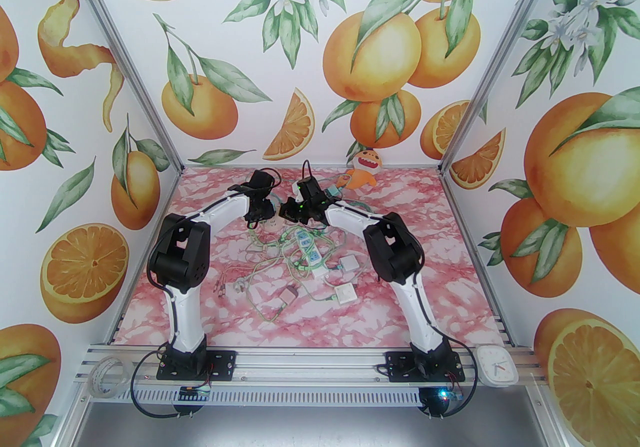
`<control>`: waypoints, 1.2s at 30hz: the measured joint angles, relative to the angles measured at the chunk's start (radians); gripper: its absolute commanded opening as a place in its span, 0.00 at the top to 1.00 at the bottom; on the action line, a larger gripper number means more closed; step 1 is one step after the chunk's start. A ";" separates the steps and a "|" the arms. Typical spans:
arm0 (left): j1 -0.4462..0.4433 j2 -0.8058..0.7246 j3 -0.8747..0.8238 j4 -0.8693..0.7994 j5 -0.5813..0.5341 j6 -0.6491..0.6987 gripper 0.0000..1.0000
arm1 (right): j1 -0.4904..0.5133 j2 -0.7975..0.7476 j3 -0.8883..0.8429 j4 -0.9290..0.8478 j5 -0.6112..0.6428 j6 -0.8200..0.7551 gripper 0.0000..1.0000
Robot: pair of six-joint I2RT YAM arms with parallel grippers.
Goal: Pull the plug off the socket
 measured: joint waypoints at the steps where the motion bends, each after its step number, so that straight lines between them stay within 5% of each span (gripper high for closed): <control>1: -0.001 0.000 0.000 -0.001 0.000 0.002 0.68 | 0.004 0.008 0.008 -0.001 -0.003 0.011 1.00; 36: -0.006 -0.100 -0.115 -0.055 0.026 0.005 0.69 | 0.084 -0.027 -0.076 -0.019 0.074 -0.006 1.00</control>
